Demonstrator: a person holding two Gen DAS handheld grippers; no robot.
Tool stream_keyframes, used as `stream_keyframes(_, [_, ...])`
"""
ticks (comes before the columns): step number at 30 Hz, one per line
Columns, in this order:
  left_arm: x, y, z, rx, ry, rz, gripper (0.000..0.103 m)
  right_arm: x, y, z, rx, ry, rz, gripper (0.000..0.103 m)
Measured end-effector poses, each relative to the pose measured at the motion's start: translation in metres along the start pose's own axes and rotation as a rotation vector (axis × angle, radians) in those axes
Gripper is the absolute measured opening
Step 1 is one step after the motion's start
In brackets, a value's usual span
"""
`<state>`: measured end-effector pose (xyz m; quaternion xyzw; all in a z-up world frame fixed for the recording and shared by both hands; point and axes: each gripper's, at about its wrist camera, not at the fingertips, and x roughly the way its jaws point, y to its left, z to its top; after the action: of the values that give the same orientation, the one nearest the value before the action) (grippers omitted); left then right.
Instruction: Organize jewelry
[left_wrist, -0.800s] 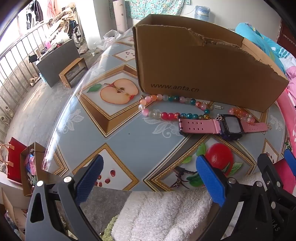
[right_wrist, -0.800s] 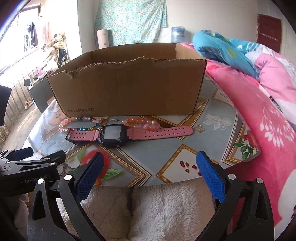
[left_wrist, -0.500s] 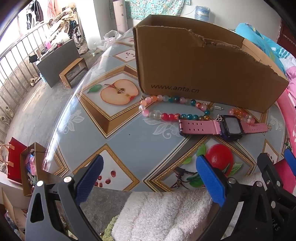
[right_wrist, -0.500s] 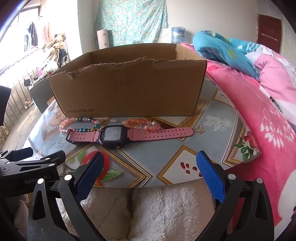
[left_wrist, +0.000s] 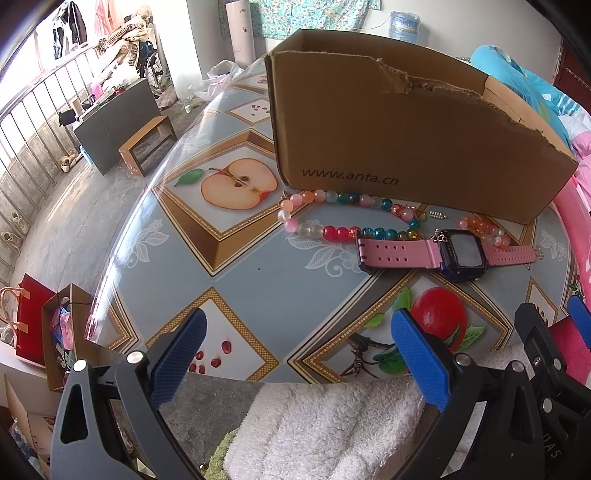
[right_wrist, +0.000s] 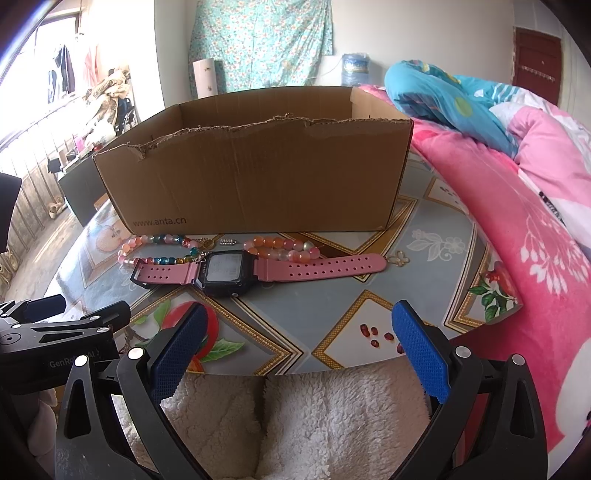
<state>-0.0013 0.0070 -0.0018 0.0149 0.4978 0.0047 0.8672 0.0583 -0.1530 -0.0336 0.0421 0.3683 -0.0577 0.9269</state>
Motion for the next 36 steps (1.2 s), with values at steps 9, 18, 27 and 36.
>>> stream_keyframes(9, [0.003, 0.009, 0.001, 0.004, -0.016, -0.009, 0.099, 0.003, -0.004, 0.004, 0.0, -0.023, -0.016, 0.095])
stream_keyframes(18, [-0.002, 0.034, 0.011, 0.05, -0.178, -0.178, 0.099, 0.003, 0.002, 0.019, -0.061, -0.107, 0.021, 0.095])
stream_keyframes(27, [0.0, 0.021, 0.031, 0.165, -0.211, -0.378, 0.081, 0.009, 0.018, 0.036, -0.203, -0.103, 0.147, 0.077])
stream_keyframes(36, [0.022, -0.001, 0.042, 0.263, -0.178, -0.352, 0.058, 0.033, 0.037, 0.049, -0.284, 0.015, 0.27, 0.054])
